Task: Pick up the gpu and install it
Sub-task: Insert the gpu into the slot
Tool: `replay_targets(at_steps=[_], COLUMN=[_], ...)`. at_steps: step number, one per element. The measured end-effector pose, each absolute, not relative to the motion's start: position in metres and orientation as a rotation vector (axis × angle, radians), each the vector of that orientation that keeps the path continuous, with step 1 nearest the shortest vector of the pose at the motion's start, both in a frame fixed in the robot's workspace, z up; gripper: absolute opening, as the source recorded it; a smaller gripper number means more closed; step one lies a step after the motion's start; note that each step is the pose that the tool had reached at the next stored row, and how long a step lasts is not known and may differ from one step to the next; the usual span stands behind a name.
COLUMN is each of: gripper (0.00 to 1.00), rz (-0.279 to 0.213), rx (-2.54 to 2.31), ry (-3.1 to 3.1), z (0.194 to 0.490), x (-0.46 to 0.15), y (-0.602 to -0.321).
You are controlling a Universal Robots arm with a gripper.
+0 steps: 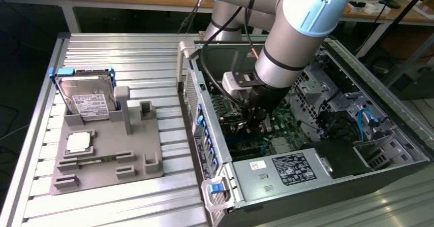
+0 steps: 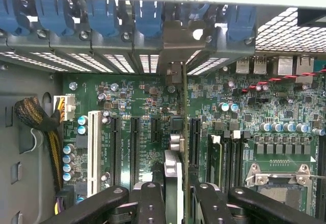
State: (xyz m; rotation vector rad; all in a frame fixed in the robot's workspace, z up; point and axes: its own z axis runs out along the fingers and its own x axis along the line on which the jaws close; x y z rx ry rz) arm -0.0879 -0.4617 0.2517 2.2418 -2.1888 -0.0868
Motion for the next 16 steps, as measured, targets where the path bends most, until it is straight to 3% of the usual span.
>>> replay_targets(at_steps=[16], gripper=[0.27], rz=[-0.087], rx=[2.241], ry=[-2.189], z=[0.246], x=[-0.0905], y=[-0.4617])
